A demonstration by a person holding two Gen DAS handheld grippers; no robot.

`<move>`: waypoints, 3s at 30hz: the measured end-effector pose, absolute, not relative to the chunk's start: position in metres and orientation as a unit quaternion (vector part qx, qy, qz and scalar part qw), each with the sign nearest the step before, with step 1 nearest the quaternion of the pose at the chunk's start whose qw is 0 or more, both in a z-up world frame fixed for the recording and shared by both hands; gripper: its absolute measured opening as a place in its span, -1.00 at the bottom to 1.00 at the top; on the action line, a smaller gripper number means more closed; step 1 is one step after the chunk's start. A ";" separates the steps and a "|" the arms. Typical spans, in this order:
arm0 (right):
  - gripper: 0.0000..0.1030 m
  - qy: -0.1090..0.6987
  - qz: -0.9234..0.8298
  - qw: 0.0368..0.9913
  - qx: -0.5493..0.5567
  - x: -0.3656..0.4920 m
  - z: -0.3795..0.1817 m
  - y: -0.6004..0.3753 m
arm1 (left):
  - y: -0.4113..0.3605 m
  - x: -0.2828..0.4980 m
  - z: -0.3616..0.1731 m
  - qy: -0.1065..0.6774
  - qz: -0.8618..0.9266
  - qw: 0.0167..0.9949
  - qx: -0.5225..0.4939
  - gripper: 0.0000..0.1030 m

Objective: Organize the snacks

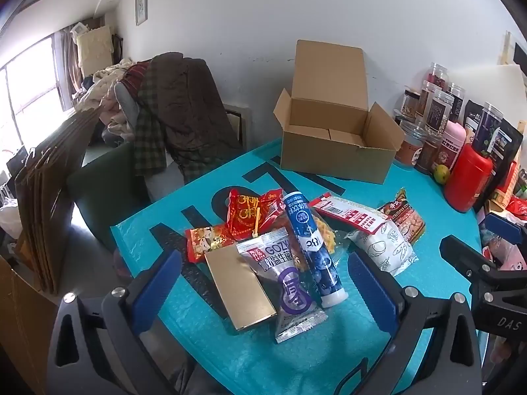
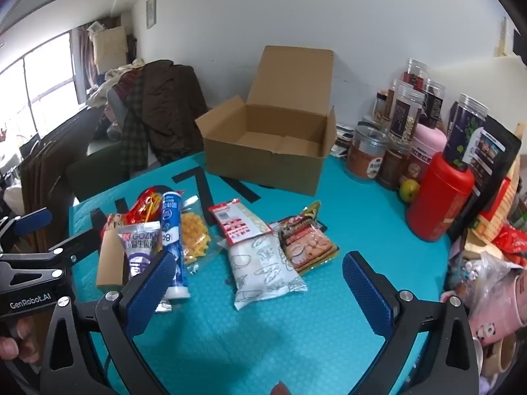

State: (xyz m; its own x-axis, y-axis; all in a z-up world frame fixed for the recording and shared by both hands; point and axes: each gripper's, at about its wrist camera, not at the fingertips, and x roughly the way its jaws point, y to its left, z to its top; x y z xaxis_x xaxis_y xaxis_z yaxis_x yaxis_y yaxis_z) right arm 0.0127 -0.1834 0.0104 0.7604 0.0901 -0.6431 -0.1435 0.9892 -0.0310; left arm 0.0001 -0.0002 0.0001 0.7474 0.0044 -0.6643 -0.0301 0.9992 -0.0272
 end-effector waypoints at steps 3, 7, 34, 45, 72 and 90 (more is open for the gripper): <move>1.00 0.337 0.058 0.939 -0.042 0.012 0.011 -0.184 | 0.001 0.000 0.003 0.357 0.003 0.934 -0.022 1.00; 1.00 0.333 0.051 0.941 -0.039 0.012 0.012 -0.183 | 0.000 -0.005 0.007 0.352 -0.009 0.936 -0.024 1.00; 1.00 0.336 0.038 0.941 -0.022 0.013 0.008 -0.196 | -0.010 0.010 -0.001 0.364 -0.025 0.931 -0.020 1.00; 1.00 0.335 0.035 0.941 -0.021 0.014 0.008 -0.197 | -0.012 0.010 0.002 0.361 -0.029 0.932 -0.020 1.00; 1.00 0.327 0.048 0.944 -0.020 0.009 0.016 -0.189 | -0.002 0.005 0.011 0.357 -0.023 0.934 -0.020 1.00; 1.00 0.321 0.055 0.945 -0.013 0.004 0.016 -0.188 | 0.002 -0.002 0.013 0.355 -0.025 0.934 -0.024 1.00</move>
